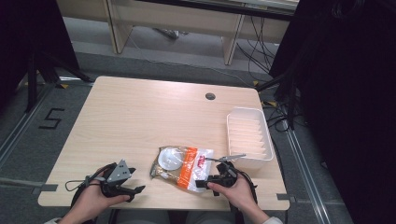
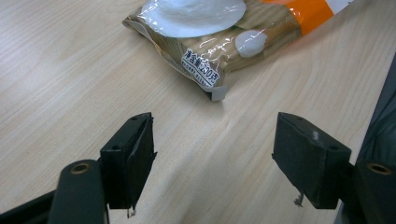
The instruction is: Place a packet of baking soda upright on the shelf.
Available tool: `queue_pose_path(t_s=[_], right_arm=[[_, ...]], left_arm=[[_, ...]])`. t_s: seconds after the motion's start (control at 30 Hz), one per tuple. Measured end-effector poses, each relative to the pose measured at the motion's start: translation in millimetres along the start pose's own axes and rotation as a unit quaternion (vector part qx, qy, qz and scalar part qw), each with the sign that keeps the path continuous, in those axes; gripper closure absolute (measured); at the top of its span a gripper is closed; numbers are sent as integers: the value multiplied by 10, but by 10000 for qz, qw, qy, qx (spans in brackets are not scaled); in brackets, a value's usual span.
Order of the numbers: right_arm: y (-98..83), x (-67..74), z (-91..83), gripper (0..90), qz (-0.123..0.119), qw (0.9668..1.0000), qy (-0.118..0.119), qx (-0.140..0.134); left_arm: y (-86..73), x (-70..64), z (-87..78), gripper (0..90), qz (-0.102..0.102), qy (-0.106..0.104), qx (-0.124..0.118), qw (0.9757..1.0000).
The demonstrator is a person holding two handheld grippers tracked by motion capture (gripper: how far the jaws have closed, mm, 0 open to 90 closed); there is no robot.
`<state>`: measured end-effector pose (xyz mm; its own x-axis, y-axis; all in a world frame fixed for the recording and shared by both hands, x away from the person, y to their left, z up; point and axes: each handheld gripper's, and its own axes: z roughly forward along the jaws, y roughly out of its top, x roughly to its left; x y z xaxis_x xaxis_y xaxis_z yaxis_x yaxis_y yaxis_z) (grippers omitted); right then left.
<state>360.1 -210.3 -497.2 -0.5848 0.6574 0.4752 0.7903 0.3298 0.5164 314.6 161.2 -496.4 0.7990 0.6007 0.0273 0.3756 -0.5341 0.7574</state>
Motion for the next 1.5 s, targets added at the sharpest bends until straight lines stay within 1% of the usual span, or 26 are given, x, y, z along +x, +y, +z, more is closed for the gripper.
queue_pose_path(t_s=[0.17,0.23,0.3,0.37,0.4,0.43,0.5,0.57,0.63,0.7,0.73,0.8,0.87,0.9,0.93,1.0,1.1,1.13,1.17,1.2,1.23,1.3,1.4,1.43,1.47,1.5], right_arm=[[27,34,82,564,-44,9999,53,102],[40,61,95,616,137,9997,65,201],[51,66,100,671,167,9995,182,198],[65,66,99,721,48,9998,51,169],[74,60,97,753,18,9996,155,215],[80,66,91,782,48,9997,101,213],[95,83,73,837,166,9995,123,251],[114,62,63,869,17,9996,119,238],[125,73,56,881,25,9996,77,258],[173,96,29,900,-25,9993,-74,366],[208,91,18,900,-183,9991,-1,395],[270,117,-30,900,-245,9984,-148,497],[338,127,-65,900,-478,9976,-125,495],[372,148,-90,900,-408,9971,-265,581],[407,145,-101,900,-582,9962,-275,590],[472,168,-138,900,-699,9947,-297,700],[567,185,-195,900,-1000,9906,-357,866],[567,185,-195,900,-1000,9906,-357,866],[674,209,-262,900,-1275,9853,-430,1057],[710,219,-287,900,-1391,9826,-479,1136],[761,232,-322,900,-1512,9789,-518,1275],[871,243,-392,900,-1760,9727,-546,1408],[1021,275,-498,900,-1940,9627,-675,1764],[1021,275,-498,900,-1940,9627,-675,1764],[1113,290,-572,900,-2036,9573,-799,1889],[1147,298,-597,900,-2088,9560,-823,1887]], left_arm=[[-2,5,-3,285,42,35,24,10000],[-2,6,-2,285,43,27,14,10000],[4,15,-5,285,146,22,20,9999],[4,15,-4,285,142,26,21,9999],[4,15,-5,284,139,30,25,9999],[3,14,-5,285,137,32,25,9999],[-2,0,-1,284,15,1,-3,10000],[-2,0,0,285,15,2,-1,10000],[-3,0,-1,284,15,5,-3,10000],[-5,2,0,284,-4,-7,-9,10000],[-5,2,-1,284,-7,-3,-14,10000],[-6,9,-5,284,30,41,17,10000],[0,27,-11,284,170,67,15,9998],[0,27,-11,284,170,67,15,9998],[0,30,-13,283,166,68,26,9998],[0,31,-12,284,170,66,22,9998],[1,24,-8,283,143,46,-9,9999],[1,24,-8,284,143,46,-9,9999],[-5,9,-5,284,20,36,-9,10000],[1,25,-10,284,163,53,0,9999],[-3,13,-6,284,51,36,-10,10000],[2,25,-9,284,159,50,-4,9999],[-1,14,-8,284,72,41,0,10000],[-1,14,-8,284,72,41,0,10000],[2,25,-9,284,157,39,-1,9999],[-3,9,-8,284,25,28,13,10000]])
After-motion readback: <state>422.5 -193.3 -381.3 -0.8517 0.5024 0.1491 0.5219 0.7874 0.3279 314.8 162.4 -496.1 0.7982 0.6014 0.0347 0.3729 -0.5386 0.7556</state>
